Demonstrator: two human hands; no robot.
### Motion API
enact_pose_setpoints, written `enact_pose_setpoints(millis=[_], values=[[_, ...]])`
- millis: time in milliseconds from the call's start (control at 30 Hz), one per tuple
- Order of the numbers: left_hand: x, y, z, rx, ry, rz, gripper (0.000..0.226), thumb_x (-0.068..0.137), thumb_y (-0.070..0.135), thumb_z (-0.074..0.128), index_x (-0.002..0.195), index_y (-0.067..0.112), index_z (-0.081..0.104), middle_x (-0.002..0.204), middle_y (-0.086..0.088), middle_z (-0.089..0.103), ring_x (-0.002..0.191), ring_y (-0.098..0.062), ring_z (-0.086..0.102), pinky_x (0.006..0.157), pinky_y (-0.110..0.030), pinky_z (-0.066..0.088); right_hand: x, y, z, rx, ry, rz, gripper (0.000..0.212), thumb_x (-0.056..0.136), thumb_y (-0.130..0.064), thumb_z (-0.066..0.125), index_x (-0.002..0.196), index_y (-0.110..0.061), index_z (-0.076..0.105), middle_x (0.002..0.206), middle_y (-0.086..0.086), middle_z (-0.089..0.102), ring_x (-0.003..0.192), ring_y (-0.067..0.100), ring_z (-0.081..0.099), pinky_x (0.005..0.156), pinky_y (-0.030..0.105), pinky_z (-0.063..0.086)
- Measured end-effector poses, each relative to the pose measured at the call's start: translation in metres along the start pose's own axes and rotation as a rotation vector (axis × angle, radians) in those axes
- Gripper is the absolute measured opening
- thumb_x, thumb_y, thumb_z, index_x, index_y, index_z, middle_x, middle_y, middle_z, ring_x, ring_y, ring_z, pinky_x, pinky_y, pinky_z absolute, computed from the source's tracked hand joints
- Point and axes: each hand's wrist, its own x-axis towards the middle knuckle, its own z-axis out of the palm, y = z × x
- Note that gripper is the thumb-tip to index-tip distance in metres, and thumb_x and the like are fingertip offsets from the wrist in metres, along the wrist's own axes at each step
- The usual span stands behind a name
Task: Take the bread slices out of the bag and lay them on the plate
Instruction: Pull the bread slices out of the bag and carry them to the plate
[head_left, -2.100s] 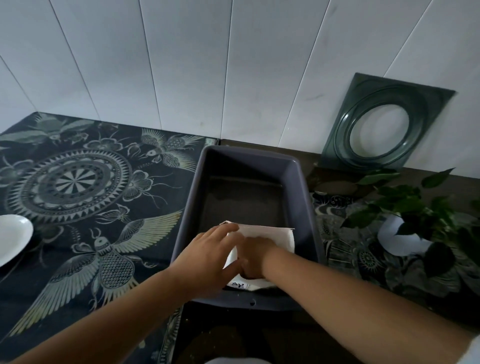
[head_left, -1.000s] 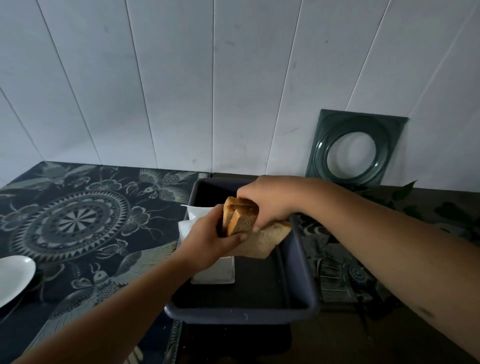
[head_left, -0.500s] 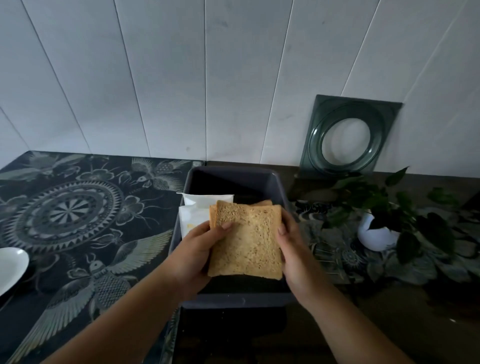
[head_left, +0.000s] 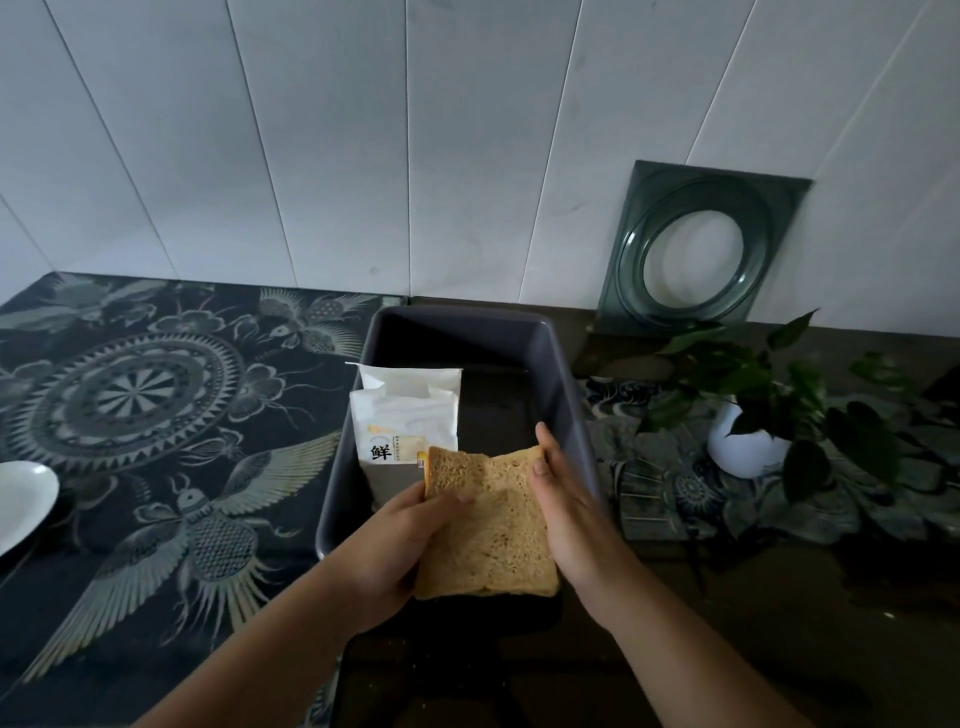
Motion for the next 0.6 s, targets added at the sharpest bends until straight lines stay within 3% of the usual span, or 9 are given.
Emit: enact_pose_setpoints(millis=[133,200,233,300,400,533,600], values=[[0.003,-0.007,0.007,-0.005,0.029,0.003,0.043,0.076,0.025,0.072,0.117,0.013,0.066,0.110,-0.015,0.074,0.100,-0.034,0.070,0.071,-0.040,0.060,-0.004,0.004,-0.014,0.042,0.031,0.087,0.065,0.096,-0.059,0.041,0.153,-0.042,0.015,0.153,-0.017,0.023,0.142,0.011,0.028,0.114,0.038,0.025],[0.005,-0.013,0.013,0.021,0.062,0.018,0.046,0.073,0.028,0.077,0.116,0.015,0.067,0.110,-0.014,0.074,0.101,-0.033,0.070,0.073,-0.042,0.060,-0.006,0.010,-0.022,0.115,0.013,0.143,0.070,0.088,-0.061,0.056,0.148,-0.031,0.034,0.150,-0.005,0.044,0.132,0.019,0.048,0.111,0.048,0.037],[0.005,-0.015,0.015,0.036,0.076,0.025,0.046,0.072,0.030,0.080,0.115,0.018,0.068,0.111,-0.013,0.074,0.102,-0.033,0.070,0.076,-0.043,0.059,-0.007,0.012,-0.026,0.159,-0.003,0.169,0.070,0.082,-0.059,0.064,0.140,-0.027,0.045,0.138,0.000,0.058,0.120,0.019,0.060,0.104,0.048,0.046],[0.006,-0.020,0.021,0.052,0.101,0.029,0.041,0.073,0.032,0.079,0.111,0.022,0.070,0.114,-0.012,0.073,0.104,-0.033,0.069,0.082,-0.047,0.057,-0.007,0.015,-0.035,0.239,-0.040,0.216,0.061,0.074,-0.049,0.075,0.126,-0.022,0.057,0.115,0.003,0.072,0.100,0.018,0.071,0.086,0.042,0.058],[0.002,-0.030,0.028,0.034,0.149,0.026,0.040,0.073,0.030,0.079,0.111,0.021,0.071,0.116,-0.014,0.072,0.106,-0.035,0.068,0.087,-0.052,0.054,-0.007,0.020,-0.046,0.293,-0.102,0.252,0.044,0.079,-0.033,0.078,0.118,-0.020,0.062,0.103,0.002,0.077,0.089,0.018,0.074,0.063,0.031,0.059],[-0.013,-0.042,0.036,-0.069,0.253,0.029,0.047,0.072,0.027,0.080,0.114,0.012,0.067,0.113,-0.018,0.072,0.103,-0.038,0.068,0.079,-0.053,0.057,-0.003,0.020,-0.056,0.291,-0.207,0.226,0.050,0.069,-0.038,0.082,0.113,-0.027,0.062,0.100,-0.002,0.077,0.087,0.014,0.074,0.061,0.028,0.058],[-0.027,-0.047,0.038,-0.136,0.313,0.047,0.040,0.075,0.023,0.074,0.111,0.006,0.069,0.110,-0.020,0.072,0.100,-0.039,0.069,0.076,-0.052,0.058,0.001,0.022,-0.053,0.297,-0.286,0.243,0.039,0.077,-0.034,0.079,0.112,-0.029,0.063,0.096,-0.004,0.078,0.086,0.014,0.074,0.059,0.028,0.058]])
